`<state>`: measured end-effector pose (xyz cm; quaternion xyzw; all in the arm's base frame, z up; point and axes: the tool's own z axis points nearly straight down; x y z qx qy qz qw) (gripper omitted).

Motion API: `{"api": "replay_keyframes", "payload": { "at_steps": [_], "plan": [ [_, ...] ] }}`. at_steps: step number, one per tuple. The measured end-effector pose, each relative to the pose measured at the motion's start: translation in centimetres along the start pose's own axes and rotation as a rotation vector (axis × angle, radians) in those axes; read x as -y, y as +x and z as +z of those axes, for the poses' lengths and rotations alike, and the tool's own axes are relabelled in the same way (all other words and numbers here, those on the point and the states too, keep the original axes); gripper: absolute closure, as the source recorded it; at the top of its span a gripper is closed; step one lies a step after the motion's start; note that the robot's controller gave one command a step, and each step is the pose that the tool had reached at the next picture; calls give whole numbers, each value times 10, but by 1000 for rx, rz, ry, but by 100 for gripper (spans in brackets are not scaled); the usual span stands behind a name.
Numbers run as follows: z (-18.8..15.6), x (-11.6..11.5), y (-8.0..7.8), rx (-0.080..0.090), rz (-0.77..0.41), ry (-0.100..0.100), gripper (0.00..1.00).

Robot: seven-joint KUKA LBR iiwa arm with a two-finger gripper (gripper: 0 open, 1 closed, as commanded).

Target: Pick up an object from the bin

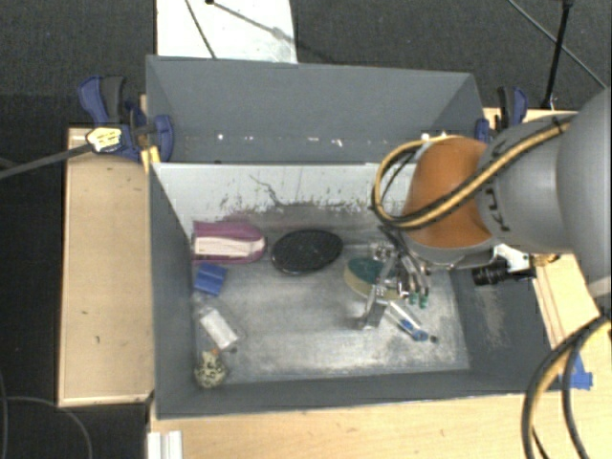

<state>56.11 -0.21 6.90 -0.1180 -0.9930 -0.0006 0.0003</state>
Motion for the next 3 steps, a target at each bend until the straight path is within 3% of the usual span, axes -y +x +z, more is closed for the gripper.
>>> {"api": "replay_keyframes", "payload": {
  "at_steps": [1, 2, 3],
  "plan": [
    [-2, 19, -26, 7, -26, 0, 0],
    [-2, 18, -25, 6, -28, 0, 100],
    [-139, 17, -17, 10, -36, -1, 100]
  ]
}}
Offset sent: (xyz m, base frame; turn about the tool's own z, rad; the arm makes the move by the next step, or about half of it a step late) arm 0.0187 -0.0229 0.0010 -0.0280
